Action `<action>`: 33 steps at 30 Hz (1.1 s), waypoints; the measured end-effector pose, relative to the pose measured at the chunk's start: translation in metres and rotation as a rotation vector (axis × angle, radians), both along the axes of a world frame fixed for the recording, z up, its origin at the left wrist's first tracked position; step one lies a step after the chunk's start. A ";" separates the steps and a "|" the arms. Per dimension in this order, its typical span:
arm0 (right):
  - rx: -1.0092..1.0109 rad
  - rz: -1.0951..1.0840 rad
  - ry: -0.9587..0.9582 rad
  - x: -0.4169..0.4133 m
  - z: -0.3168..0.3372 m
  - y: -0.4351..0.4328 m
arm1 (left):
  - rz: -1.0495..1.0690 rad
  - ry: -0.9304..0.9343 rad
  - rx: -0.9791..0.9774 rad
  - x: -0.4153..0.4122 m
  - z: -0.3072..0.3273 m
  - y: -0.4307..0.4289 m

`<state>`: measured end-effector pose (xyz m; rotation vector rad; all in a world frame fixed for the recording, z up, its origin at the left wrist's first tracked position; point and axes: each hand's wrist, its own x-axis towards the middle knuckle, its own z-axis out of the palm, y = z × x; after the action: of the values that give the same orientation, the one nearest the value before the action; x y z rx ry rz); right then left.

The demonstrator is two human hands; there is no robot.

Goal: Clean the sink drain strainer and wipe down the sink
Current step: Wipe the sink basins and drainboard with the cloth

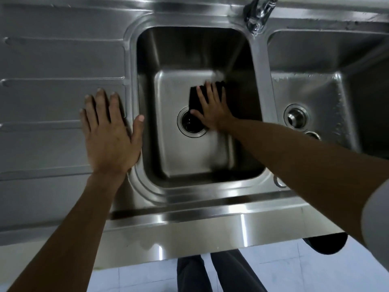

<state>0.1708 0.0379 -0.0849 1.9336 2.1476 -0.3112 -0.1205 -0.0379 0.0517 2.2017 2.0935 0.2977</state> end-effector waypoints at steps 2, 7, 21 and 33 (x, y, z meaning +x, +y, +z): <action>0.026 0.024 -0.001 -0.003 -0.004 0.030 | 0.001 0.011 0.022 0.001 -0.004 0.001; 0.114 -0.051 0.080 -0.056 -0.015 0.045 | -0.010 0.054 0.027 0.001 -0.006 0.003; 0.185 -0.116 -0.040 0.006 -0.012 0.018 | -0.017 0.007 0.002 0.000 -0.002 0.003; 0.149 0.158 0.168 -0.122 -0.019 0.000 | -0.010 0.046 -0.009 0.000 -0.004 0.004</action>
<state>0.0485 0.0379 -0.1035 1.8568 2.4802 -0.3019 -0.1206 -0.0344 0.0476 2.2344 2.1019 0.2381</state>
